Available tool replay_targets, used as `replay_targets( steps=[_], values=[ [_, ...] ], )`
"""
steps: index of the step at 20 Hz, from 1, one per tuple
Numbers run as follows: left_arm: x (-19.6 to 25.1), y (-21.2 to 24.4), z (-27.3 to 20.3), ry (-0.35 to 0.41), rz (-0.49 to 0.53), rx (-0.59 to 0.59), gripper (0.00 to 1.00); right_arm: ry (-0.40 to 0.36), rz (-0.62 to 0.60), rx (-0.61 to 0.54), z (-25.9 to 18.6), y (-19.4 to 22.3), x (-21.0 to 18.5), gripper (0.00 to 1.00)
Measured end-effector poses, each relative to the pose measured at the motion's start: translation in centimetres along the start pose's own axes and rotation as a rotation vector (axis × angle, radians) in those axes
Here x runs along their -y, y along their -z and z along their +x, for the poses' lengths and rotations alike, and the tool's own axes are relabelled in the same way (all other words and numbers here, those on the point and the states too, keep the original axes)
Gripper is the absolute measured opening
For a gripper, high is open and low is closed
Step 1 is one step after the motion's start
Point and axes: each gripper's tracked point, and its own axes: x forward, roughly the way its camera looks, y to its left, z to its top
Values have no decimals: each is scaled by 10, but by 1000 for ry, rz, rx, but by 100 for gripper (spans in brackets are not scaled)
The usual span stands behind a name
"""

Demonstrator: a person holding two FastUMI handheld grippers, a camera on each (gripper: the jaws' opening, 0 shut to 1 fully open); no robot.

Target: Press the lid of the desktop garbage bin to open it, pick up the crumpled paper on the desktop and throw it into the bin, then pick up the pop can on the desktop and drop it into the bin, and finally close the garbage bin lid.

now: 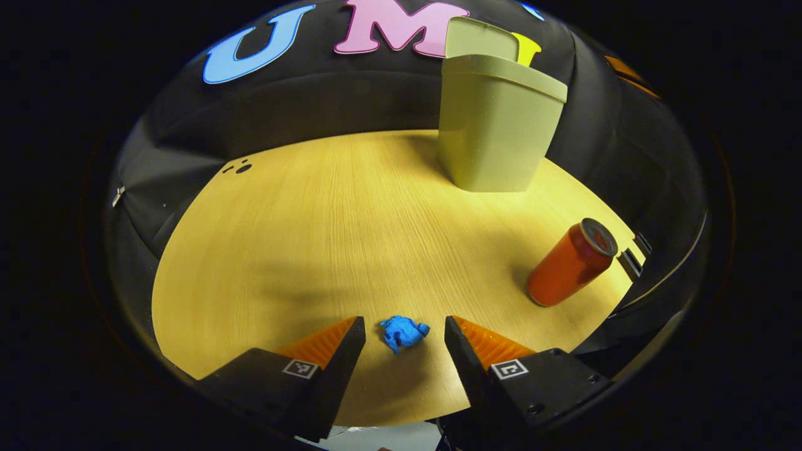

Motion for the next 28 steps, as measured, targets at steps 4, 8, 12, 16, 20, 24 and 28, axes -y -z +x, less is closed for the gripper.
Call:
replay_targets(
  steps=[4,8,12,16,20,24,28],
  values=[
    [0,7,12,3,-13,-25,78,17,12,-21,-7,5,6,46],
    [5,10,23,18,-6,-51,70,37,15,-32,-12,8,13,44],
    [10,13,24,11,19,-59,51,46,25,-39,-15,11,16,48],
    [10,6,22,3,23,-41,37,40,34,-43,-15,12,14,44],
    [6,-6,15,2,10,-11,35,29,31,-46,-12,15,11,44],
    [2,-42,-6,6,-10,61,35,14,36,-55,-8,20,7,49],
    [2,-94,-30,13,-28,162,35,-8,41,-68,-4,28,0,49]
  ],
)
